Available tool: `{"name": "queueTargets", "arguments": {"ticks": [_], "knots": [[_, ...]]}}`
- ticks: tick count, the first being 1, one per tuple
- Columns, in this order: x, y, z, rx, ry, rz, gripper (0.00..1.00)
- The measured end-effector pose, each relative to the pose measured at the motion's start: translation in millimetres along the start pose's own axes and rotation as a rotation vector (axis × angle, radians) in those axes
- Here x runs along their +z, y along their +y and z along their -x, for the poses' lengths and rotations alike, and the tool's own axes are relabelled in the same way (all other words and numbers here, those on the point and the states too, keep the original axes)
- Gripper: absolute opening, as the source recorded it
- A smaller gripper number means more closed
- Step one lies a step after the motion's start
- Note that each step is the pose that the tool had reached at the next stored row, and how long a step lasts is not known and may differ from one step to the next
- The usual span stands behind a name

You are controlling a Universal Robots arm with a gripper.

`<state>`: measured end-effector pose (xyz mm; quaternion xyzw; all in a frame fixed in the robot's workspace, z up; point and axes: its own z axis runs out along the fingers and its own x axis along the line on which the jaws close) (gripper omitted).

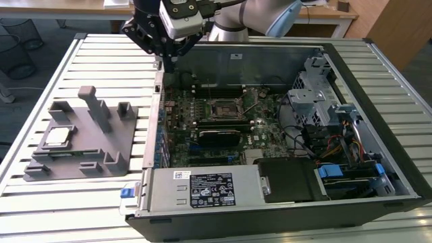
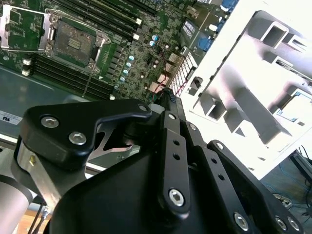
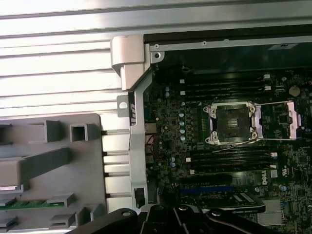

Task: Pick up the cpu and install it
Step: 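Reach for the cpu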

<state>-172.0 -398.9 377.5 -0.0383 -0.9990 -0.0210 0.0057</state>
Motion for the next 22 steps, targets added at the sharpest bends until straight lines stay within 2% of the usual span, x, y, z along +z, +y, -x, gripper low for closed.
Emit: {"name": "queueTargets", "arguments": {"ticks": [7, 10, 18, 22], "knots": [[1.2, -0.6, -7.6, 0.000, 0.0006, -0.0001, 0.11], [1.8, -1.0, -13.5, 0.000, 0.0006, 0.0000, 0.11], [3.6, -3.2, -41.3, 0.000, 0.0010, 0.0000, 0.11], [4.8, -4.0, -51.0, 0.000, 0.0011, -0.0001, 0.11]]}}
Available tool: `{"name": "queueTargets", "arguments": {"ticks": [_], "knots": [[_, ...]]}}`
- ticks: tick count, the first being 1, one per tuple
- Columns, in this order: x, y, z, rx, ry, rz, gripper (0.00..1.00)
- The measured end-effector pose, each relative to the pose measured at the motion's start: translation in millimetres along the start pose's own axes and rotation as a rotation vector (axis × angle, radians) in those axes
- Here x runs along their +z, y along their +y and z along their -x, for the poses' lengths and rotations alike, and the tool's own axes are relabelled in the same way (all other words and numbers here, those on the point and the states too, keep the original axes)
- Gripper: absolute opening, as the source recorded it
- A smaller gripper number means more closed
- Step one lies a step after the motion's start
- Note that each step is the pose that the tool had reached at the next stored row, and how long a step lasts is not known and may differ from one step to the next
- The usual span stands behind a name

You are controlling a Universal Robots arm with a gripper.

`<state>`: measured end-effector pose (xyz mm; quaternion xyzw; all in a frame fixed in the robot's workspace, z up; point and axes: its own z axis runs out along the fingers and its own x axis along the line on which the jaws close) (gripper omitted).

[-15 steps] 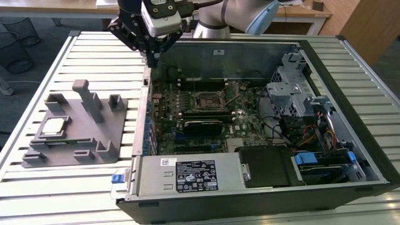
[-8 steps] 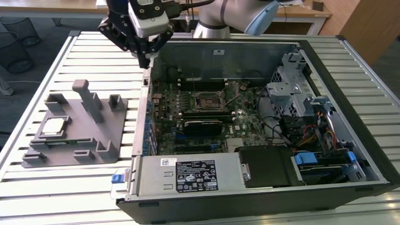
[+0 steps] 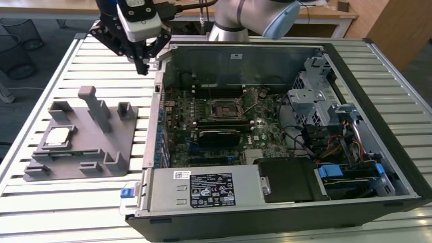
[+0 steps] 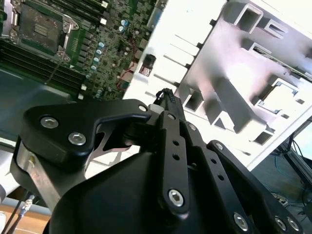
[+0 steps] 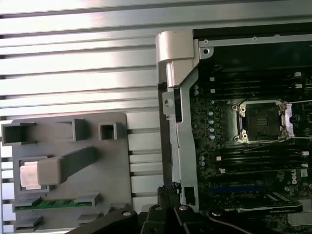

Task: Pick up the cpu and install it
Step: 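Reach for the cpu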

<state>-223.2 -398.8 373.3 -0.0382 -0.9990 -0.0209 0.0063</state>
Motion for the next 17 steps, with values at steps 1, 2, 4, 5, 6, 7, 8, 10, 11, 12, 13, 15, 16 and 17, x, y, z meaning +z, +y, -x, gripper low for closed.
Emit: {"name": "queueTargets", "arguments": {"ticks": [1, 2, 4, 5, 6, 7, 8, 10, 11, 12, 13, 15, 16, 17], "knots": [[0.3, -0.2, -1.9, 0.000, 0.0000, 0.0000, 0.11], [0.6, -0.3, -3.5, 0.000, 0.0000, 0.0000, 0.11], [1.3, -0.5, -5.9, 0.000, 0.0004, 0.0001, 0.11], [1.7, -0.6, -7.3, 0.000, 0.0007, 0.0001, 0.11], [1.9, -0.7, -8.6, 0.000, 0.0011, 0.0000, 0.11], [2.3, -0.9, -9.9, 0.000, 0.0015, 0.0000, 0.11], [2.6, -1.0, -11.1, 0.000, 0.0020, -0.0001, 0.11], [3.1, -1.2, -13.5, 0.000, 0.0030, -0.0001, 0.11], [3.5, -1.3, -14.7, 0.000, 0.0035, -0.0001, 0.11], [3.7, -1.4, -15.7, 0.000, 0.0039, -0.0002, 0.11], [4.0, -1.5, -16.8, 0.000, 0.0044, -0.0002, 0.11], [4.5, -1.7, -19.0, 0.000, 0.0055, -0.0004, 0.11], [4.8, -1.7, -19.9, 0.000, 0.0059, -0.0003, 0.11], [5.1, -1.8, -20.3, 0.000, 0.0068, -0.0004, 0.11]]}}
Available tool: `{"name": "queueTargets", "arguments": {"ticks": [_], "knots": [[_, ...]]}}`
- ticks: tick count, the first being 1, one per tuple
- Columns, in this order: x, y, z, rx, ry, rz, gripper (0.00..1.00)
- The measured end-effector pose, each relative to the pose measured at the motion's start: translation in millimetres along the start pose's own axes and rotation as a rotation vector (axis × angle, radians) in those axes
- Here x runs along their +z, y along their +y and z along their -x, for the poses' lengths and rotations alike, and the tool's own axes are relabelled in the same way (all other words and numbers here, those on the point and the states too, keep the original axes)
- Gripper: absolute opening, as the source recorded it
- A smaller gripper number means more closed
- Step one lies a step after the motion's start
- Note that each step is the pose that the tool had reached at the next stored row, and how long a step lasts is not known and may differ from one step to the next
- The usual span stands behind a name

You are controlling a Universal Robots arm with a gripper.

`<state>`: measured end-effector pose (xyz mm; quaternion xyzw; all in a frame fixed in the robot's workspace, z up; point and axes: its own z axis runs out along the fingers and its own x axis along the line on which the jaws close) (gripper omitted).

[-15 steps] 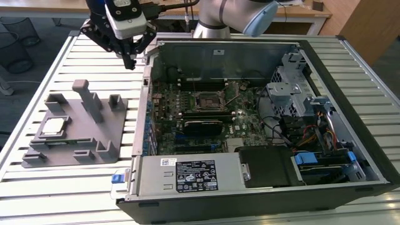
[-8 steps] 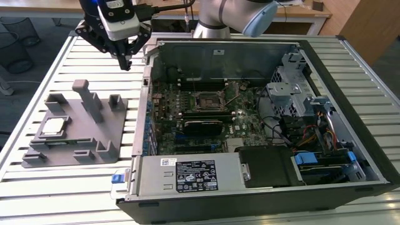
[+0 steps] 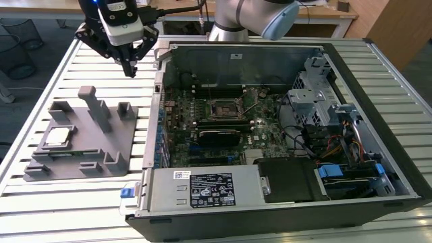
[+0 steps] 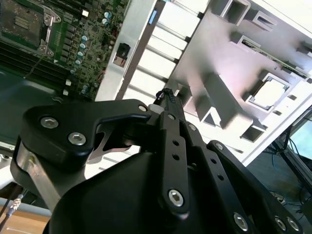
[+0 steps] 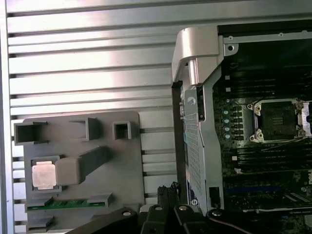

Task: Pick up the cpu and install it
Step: 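Reach for the cpu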

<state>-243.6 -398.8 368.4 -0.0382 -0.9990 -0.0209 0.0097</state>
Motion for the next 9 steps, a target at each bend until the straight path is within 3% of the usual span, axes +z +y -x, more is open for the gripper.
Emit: {"name": "queueTargets", "arguments": {"ticks": [9], "knots": [[2.3, -0.8, -8.9, 0.000, 0.0043, -0.0004, 0.11]]}}
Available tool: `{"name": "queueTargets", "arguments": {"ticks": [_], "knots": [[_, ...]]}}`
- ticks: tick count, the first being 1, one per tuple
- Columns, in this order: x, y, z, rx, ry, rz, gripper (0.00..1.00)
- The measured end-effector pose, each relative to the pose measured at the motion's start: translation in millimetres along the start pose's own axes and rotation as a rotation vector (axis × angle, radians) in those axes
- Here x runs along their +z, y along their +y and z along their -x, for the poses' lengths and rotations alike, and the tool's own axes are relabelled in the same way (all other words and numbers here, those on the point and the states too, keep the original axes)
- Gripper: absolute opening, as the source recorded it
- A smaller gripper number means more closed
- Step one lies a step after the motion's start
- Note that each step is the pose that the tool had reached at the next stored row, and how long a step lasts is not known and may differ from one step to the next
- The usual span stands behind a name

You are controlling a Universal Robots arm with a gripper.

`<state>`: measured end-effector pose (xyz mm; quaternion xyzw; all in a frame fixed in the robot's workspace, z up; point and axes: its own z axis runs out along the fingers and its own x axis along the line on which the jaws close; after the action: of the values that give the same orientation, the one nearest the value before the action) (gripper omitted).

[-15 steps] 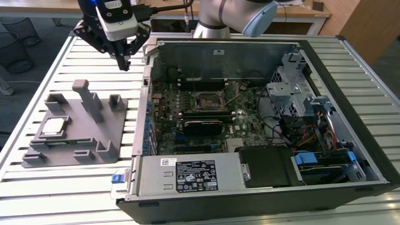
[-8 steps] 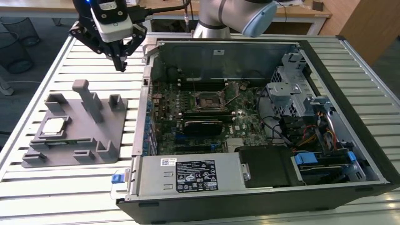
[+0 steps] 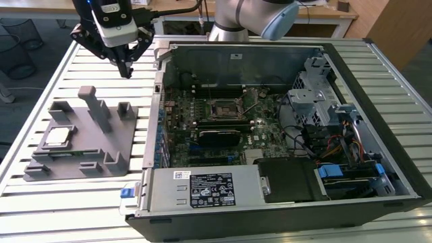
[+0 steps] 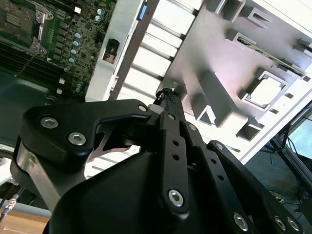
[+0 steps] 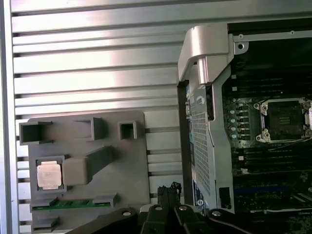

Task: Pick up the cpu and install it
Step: 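Reach for the cpu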

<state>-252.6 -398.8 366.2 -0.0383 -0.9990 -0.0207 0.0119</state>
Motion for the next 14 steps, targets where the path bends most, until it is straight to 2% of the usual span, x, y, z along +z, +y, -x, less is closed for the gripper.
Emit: {"name": "queueTargets", "arguments": {"ticks": [4, 9, 14], "knots": [[0.9, -0.7, -9.0, 0.000, 0.0003, 0.0000, 0.11], [3.4, -2.0, -24.6, 0.000, 0.0003, 0.0000, 0.11], [5.9, -2.9, -33.9, 0.000, 0.0003, 0.0000, 0.11]]}}
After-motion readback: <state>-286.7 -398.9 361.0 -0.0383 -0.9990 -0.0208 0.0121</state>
